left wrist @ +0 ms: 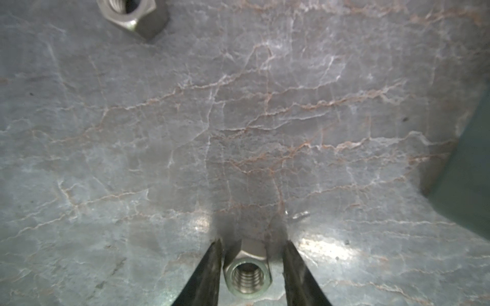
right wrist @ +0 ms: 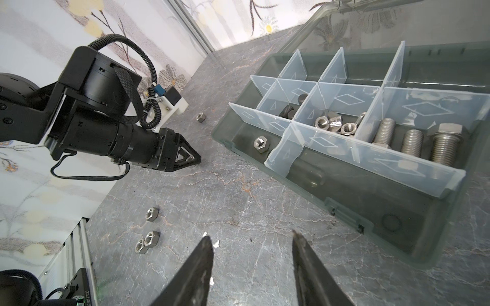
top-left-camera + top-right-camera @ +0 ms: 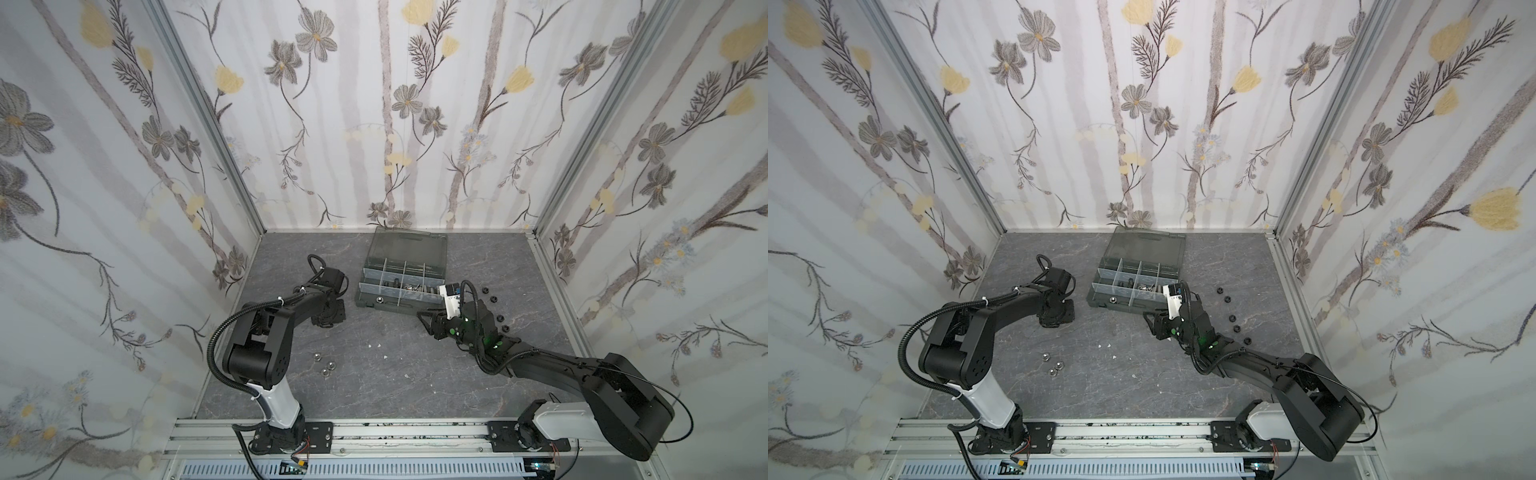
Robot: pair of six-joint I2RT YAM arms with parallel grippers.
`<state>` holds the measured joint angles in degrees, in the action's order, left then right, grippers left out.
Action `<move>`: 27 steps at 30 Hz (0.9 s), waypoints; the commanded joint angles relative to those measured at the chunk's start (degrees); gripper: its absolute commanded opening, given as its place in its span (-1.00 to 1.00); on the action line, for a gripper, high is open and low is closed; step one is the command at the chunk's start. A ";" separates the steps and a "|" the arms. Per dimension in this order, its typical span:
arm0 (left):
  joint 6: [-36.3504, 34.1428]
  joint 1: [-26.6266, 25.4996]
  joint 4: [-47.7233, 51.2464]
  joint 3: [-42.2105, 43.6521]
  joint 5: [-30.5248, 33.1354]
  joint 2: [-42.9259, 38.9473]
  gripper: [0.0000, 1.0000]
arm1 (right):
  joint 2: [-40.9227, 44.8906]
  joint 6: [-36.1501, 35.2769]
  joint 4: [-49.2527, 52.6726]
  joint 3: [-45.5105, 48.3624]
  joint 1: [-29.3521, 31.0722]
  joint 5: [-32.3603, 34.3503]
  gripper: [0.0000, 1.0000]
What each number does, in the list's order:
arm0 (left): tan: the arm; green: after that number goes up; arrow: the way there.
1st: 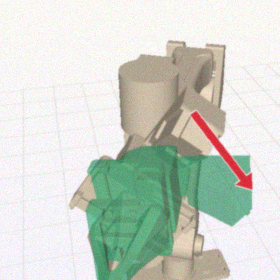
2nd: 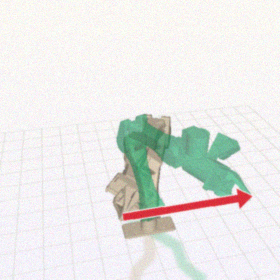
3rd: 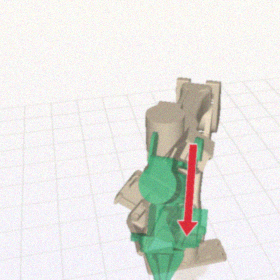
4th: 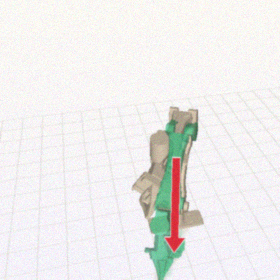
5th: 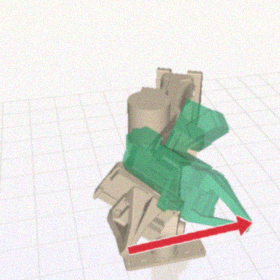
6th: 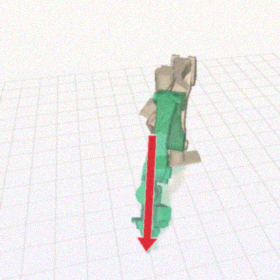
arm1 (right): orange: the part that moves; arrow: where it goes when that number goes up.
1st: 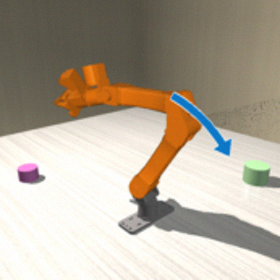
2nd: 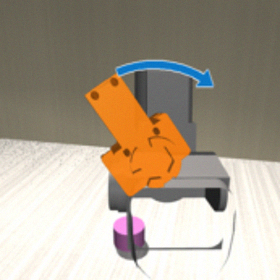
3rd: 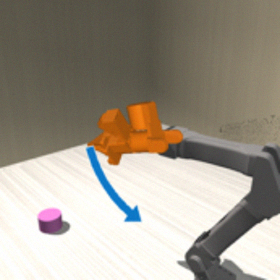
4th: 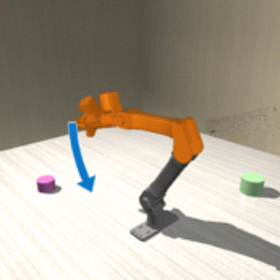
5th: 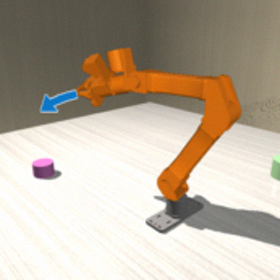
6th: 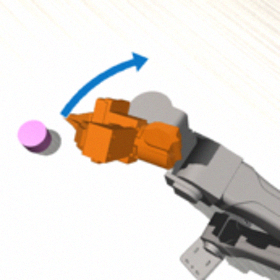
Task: Sort the screws and nuts into containers
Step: 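Lower the left gripper onto a silver hex nut while the right withdraws, then close the left gripper on the silver hex nut and lift it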
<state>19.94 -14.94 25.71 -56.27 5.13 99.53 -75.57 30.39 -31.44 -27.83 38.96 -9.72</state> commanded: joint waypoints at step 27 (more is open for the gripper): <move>1.85 -7.75 7.67 -15.54 -2.94 -2.34 -0.56 | -0.29 -0.42 -1.17 0.76 -0.62 1.03 0.01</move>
<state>21.02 -22.17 31.86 -69.91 2.24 95.85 -76.36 30.33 -31.42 -27.29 38.48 -9.04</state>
